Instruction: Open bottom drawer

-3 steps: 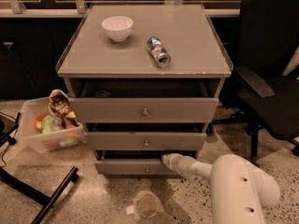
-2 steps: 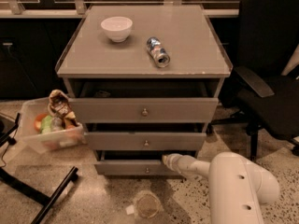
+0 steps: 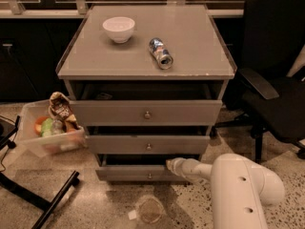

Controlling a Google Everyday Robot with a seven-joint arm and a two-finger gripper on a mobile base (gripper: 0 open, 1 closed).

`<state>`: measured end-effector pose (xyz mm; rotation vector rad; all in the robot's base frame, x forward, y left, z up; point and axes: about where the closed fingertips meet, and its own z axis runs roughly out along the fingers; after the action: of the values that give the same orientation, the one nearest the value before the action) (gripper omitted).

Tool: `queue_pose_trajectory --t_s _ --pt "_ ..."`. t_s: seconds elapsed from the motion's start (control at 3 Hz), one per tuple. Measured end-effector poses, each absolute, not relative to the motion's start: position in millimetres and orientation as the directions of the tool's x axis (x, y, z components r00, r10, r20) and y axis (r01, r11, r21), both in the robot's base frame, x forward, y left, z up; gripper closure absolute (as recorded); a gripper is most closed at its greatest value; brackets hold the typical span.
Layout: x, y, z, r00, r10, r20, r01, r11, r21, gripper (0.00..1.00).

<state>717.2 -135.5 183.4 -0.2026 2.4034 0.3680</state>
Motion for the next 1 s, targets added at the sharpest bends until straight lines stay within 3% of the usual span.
queue_pose_trajectory --t_s 0.33,0.67,1.0 --pt "717 -134 187 -0.751 -0.060 -0.657 -0.253 0.946 0.203 1.00" --pt "703 -136 186 -0.750 -0.162 -0.642 -0.329 0.933 0.148 1.00" --pt "703 -136 186 -0.750 -0.162 -0.642 -0.329 0.933 0.148 1.00"
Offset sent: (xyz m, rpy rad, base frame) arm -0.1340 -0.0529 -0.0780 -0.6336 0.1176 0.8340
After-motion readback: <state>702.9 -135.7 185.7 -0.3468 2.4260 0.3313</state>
